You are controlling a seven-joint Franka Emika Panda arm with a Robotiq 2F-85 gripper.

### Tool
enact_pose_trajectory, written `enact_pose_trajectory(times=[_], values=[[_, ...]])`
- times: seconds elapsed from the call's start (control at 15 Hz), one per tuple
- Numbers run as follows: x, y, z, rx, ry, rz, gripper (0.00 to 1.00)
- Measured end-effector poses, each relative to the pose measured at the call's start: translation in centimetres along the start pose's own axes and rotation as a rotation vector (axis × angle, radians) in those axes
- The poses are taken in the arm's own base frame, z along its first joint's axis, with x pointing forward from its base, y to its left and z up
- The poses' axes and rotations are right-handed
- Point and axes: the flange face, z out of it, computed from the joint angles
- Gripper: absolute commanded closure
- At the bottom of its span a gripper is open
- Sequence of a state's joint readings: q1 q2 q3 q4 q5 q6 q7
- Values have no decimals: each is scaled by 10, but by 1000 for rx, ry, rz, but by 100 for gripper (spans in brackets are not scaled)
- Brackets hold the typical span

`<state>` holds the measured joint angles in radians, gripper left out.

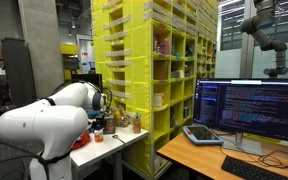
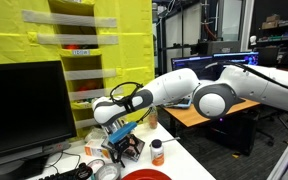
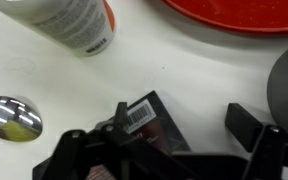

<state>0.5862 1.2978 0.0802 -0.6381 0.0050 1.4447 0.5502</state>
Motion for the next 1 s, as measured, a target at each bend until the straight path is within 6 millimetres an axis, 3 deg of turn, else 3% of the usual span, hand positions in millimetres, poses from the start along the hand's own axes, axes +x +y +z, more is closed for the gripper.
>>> enact_pose_trajectory(times=[1.0], values=[[0, -3, -6, 10, 25, 4, 0]])
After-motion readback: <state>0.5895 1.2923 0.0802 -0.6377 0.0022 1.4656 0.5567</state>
